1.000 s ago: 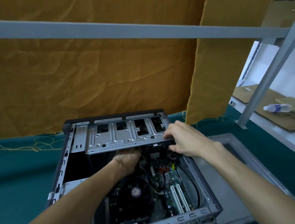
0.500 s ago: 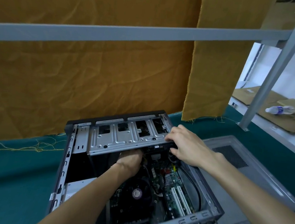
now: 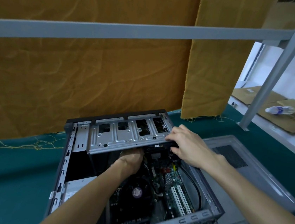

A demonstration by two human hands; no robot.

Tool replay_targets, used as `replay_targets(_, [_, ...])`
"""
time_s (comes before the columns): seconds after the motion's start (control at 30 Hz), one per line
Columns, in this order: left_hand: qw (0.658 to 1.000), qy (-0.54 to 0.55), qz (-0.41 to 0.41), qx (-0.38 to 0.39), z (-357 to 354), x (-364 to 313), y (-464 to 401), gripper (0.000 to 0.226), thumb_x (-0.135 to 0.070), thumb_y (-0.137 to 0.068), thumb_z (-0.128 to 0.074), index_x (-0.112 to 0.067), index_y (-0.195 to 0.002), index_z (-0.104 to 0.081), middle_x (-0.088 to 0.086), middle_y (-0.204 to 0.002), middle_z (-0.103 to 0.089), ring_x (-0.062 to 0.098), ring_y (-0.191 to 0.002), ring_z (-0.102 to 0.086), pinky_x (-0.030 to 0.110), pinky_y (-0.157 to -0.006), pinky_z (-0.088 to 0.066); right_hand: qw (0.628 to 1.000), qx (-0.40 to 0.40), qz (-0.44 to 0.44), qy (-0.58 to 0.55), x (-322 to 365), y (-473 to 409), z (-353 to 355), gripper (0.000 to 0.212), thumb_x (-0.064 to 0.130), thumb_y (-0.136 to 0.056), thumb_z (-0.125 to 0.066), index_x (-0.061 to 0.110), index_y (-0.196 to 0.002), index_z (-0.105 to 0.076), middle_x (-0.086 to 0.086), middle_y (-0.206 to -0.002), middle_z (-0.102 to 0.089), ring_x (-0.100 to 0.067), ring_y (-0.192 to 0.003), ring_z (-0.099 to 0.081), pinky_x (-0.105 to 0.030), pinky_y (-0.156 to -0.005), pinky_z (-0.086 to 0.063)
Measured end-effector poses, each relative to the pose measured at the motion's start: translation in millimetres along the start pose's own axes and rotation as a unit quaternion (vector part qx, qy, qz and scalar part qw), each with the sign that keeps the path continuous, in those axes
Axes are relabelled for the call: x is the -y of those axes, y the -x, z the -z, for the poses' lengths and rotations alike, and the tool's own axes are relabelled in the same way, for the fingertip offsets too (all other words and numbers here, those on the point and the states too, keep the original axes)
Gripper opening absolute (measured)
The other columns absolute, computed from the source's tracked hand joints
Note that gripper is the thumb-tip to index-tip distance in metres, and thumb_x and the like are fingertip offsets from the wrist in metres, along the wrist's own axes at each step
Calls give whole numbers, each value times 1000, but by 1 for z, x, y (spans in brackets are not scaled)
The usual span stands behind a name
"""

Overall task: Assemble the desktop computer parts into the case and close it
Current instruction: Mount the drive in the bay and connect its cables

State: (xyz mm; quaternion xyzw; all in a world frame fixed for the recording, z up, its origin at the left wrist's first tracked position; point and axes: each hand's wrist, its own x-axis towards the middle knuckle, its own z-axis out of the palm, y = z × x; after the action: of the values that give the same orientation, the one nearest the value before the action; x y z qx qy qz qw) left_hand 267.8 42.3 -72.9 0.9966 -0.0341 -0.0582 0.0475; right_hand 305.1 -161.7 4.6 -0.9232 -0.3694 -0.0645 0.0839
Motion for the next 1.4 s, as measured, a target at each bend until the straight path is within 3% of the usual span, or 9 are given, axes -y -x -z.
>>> replay_targets(0.13, [992, 43, 53, 104, 6, 19, 12, 41, -12, -102, -50, -5, -142, -46, 18, -151, -47, 32, -138, -47, 35, -112, -38, 999, -1, -36, -35, 7, 5, 3, 46, 13, -98, -66, 15, -143, -58, 3, -130, -60, -14, -120, -46, -33, -104, -45])
replay_targets(0.27, [987, 59, 78, 127, 10, 38, 22, 35, -18, -103, -51, -7, -137, -50, 16, -138, -58, 30, -125, -58, 35, -101, -46, 996, -75, -25, -52, 29, 12, 0, 38, 10, -99, -55, 15, -136, -63, 3, -125, -62, -14, -111, -51, -33, -102, -44])
replay_targets(0.37, [991, 48, 86, 88, 12, 33, 22, 38, -15, -103, -53, -5, -140, -49, 19, -143, -53, 34, -129, -54, 37, -102, -45, 995, -95, -15, 15, 42, 12, -8, 31, 29, -100, -54, 19, -126, -68, 1, -123, -57, -19, -115, -48, -38, -102, -41])
replay_targets(0.5, [995, 24, 79, 49, 12, 27, 18, 50, -16, -102, -57, -5, -148, -40, 18, -154, -41, 35, -139, -44, 37, -110, -39, 983, -53, -178, 0, 25, 9, -14, 46, 44, -107, -38, 13, -138, -52, -15, -136, -46, -31, -114, -56, -45, -95, -51])
replay_targets(0.6, [997, 23, 72, 28, 12, 25, 16, 54, -15, -102, -57, -7, -151, -36, 16, -157, -38, 34, -143, -39, 36, -113, -33, 975, -18, -214, -52, 19, 12, -21, 46, 51, -107, -23, 21, -140, -37, -10, -116, -51, -23, -79, -61, -38, -64, -53])
replay_targets(0.77, [995, 57, 79, 29, 12, 23, 16, 56, -11, -99, -57, -8, -150, -35, 17, -154, -40, 35, -138, -44, 35, -108, -39, 974, -72, -206, -53, 15, 16, -29, 41, 49, -108, -19, 24, -133, -41, 2, -79, -62, -16, -60, -57, -32, -47, -32])
replay_targets(0.93, [994, 53, 87, 40, 15, 19, 18, 52, -7, -98, -58, -4, -147, -41, 19, -149, -46, 36, -132, -49, 34, -102, -43, 976, -72, -200, -49, 13, 16, -31, 41, 50, -107, -19, 25, -133, -40, 0, -80, -64, -21, -63, -60, -35, -54, -41])
replay_targets(1.3, [995, -86, 21, 48, 7, 14, 16, 43, -12, -107, -39, 2, -147, -43, 26, -153, -42, 42, -141, -40, 46, -117, -31, 977, -67, -198, -46, 12, 17, -36, 45, 52, -107, -24, 25, -140, -36, -2, -90, -66, -23, -69, -64, -39, -62, -53])
replay_targets(1.4, [988, -143, 37, 47, 5, 10, 16, 49, -10, -103, -48, -2, -150, -38, 21, -157, -38, 37, -144, -38, 41, -118, -34, 977, -64, -197, -43, 12, 16, -36, 45, 52, -106, -24, 23, -139, -36, -5, -96, -66, -28, -73, -64, -40, -64, -53])
